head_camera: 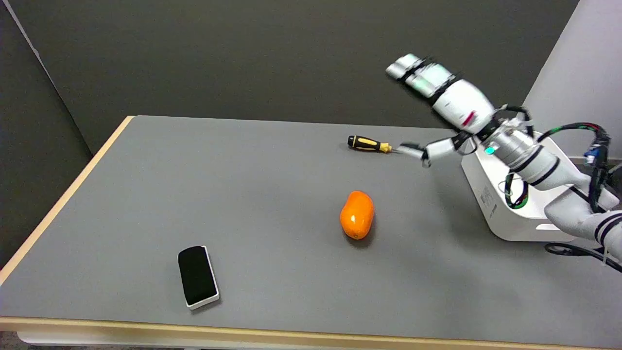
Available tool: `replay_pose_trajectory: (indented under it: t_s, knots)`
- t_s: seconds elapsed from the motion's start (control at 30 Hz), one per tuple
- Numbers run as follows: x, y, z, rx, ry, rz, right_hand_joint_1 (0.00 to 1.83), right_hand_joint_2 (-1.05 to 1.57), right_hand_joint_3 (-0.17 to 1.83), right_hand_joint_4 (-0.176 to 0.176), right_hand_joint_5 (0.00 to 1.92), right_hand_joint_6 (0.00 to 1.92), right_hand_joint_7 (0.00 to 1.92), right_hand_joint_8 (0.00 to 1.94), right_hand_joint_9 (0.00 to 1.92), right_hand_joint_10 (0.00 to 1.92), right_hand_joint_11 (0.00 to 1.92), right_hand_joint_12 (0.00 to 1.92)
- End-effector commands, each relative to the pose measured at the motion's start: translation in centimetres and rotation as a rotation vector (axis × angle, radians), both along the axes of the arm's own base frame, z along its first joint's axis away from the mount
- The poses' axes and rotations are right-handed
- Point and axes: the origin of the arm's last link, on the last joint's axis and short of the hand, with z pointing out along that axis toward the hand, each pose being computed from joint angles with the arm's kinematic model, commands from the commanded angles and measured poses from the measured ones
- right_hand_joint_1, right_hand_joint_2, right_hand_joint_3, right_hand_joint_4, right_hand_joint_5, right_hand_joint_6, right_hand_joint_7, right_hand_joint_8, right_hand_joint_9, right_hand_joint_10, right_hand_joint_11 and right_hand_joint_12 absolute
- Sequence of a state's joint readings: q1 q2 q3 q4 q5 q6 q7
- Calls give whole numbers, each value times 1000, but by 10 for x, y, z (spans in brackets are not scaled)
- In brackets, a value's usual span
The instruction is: Pick up mango.
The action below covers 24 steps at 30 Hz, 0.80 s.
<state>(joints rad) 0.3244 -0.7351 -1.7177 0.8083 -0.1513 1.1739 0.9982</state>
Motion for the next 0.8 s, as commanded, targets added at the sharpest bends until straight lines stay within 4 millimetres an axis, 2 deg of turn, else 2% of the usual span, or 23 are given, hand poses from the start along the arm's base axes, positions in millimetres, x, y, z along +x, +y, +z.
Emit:
replay_pose_trajectory:
  t_s: [0.03, 0.3, 0.43, 0.8]
  knots:
    - [-63, 10, -59, 353, 501, -134, 777, 611, 627, 62, -1, -1, -1, -1, -1, -1, -1, 202]
    - [-67, 26, -43, 383, 577, -163, 780, 613, 626, 59, -1, -1, -1, -1, -1, -1, -1, 172]
    - [-76, 31, -43, 420, 625, -192, 782, 612, 637, 53, -1, -1, -1, -1, -1, -1, -1, 268]
    - [-82, 29, -48, 443, 644, -198, 797, 614, 652, 47, -1, -1, -1, -1, -1, -1, -1, 291]
